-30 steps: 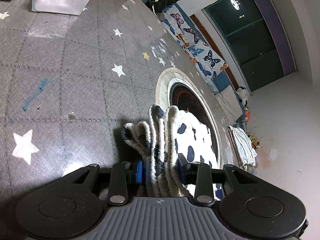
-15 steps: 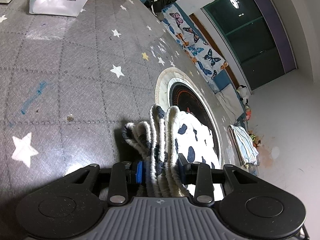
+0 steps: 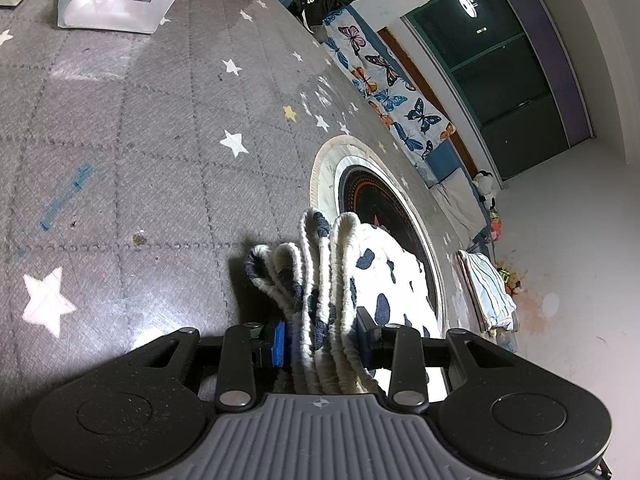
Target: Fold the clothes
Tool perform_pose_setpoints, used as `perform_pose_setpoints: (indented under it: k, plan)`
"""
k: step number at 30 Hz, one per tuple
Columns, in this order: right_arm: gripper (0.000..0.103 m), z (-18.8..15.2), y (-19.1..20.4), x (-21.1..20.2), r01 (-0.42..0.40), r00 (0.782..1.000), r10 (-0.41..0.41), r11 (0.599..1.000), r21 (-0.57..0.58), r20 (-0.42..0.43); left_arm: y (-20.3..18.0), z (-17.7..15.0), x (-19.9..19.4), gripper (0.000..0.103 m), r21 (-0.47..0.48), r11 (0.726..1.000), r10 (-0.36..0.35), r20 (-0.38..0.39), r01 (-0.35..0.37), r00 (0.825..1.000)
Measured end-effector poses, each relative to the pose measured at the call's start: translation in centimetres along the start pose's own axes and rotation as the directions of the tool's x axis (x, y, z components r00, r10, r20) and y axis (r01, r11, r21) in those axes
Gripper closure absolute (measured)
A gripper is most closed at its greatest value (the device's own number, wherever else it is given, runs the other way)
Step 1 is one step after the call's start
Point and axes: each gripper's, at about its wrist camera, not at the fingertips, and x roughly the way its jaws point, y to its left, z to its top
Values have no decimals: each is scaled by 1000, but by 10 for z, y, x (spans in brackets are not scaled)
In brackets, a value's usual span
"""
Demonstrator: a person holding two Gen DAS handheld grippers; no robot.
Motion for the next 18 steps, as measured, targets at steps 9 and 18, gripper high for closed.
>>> perform_pose_setpoints:
  k: [9, 18]
  plan:
    - [35, 31, -13, 8, 3, 998, -3, 1000, 11, 58, -2, 0, 0, 66, 5, 1000, 7, 3, -7, 1000]
    - [48, 63, -32, 65, -14, 999, 11, 995, 102, 31, -3, 1, 2, 67, 20, 1000, 12, -1, -12, 1000]
